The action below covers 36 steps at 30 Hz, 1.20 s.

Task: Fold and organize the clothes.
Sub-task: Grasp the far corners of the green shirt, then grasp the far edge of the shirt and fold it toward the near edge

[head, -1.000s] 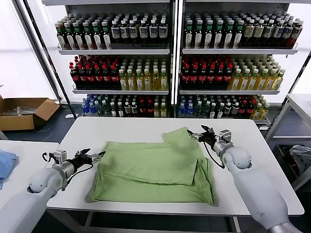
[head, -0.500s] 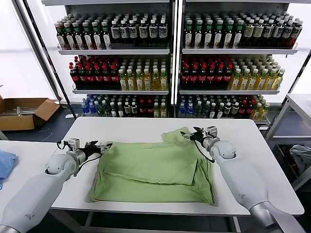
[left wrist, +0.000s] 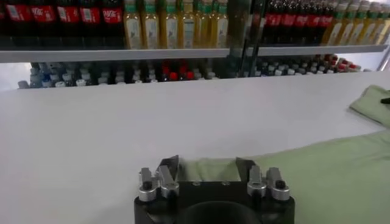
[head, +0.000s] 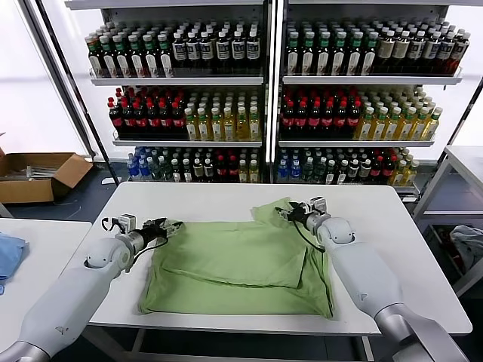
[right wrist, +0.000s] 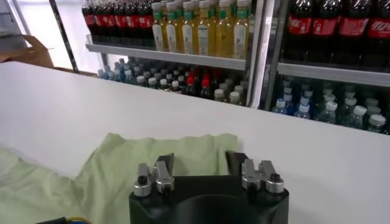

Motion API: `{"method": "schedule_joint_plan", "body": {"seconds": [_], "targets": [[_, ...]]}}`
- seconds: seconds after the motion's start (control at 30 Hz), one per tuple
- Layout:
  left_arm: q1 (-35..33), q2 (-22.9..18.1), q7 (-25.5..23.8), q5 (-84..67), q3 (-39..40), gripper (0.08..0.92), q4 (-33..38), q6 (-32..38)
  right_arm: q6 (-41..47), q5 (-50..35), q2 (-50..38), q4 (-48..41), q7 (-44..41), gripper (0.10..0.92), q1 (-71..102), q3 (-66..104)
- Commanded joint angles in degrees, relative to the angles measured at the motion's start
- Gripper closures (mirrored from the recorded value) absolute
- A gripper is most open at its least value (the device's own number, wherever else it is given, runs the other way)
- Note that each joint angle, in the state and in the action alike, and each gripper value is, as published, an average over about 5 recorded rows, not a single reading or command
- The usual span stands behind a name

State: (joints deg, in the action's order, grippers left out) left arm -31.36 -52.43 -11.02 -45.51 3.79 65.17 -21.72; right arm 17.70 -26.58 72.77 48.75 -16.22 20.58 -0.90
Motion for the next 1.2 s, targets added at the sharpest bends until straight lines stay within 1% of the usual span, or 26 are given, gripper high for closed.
{"method": "schedule_joint_plan", "body": {"seconds": [0.03, 0.23, 0.37, 0.47, 0.57, 0.73, 0.97, 1.07, 1.2], "targets": [[-1.14, 0.14, -0.56, 0.53, 0.61, 0.439, 0.31, -0.87, 0.04, 0.07, 0.77, -1.70, -0.08, 0.588, -0.59, -0.38], [-3.54, 0.73, -0.85, 1.16, -0.20, 0.612, 1.74, -0.61, -0.18, -0.48, 0.88, -1.00, 0.14, 0.761, -0.13, 0.11], [-4.20, 0.20, 0.41, 1.92, -2.18, 0.725, 2.78, 1.21, -0.83, -2.04, 0.88, 1.65, 0.64, 0.872, 0.83, 1.62], [-5.59, -0.17, 1.99, 2.43, -5.80, 0.811, 5.66, 2.31, -1.02, -4.82, -0.04, 7.03, 1.21, 0.916, 2.85, 3.65], [-7.61, 0.22, 3.20, 1.49, -8.69, 0.873, 9.94, 2.85, -0.76, -8.30, -1.19, 13.83, 2.22, 0.918, 5.47, 5.61], [-11.70, 1.41, 4.64, 0.25, -11.88, 0.907, 17.10, 3.53, -0.29, -12.70, -3.06, 23.97, 4.34, 0.918, 10.82, 8.07], [-18.66, 2.57, 6.78, -1.10, -17.59, 0.908, 26.68, 3.56, 0.06, -14.97, -5.80, 38.30, 6.54, 0.918, 21.81, 12.57], [-21.23, 3.12, 7.52, -1.37, -19.55, 0.908, 29.80, 3.46, 0.08, -15.29, -6.97, 43.82, 7.43, 0.918, 26.22, 14.64], [-24.80, 4.02, 7.99, -1.26, -21.70, 0.908, 32.52, 3.13, 0.05, -15.24, -7.84, 49.11, 8.46, 0.918, 32.50, 17.58]]}}
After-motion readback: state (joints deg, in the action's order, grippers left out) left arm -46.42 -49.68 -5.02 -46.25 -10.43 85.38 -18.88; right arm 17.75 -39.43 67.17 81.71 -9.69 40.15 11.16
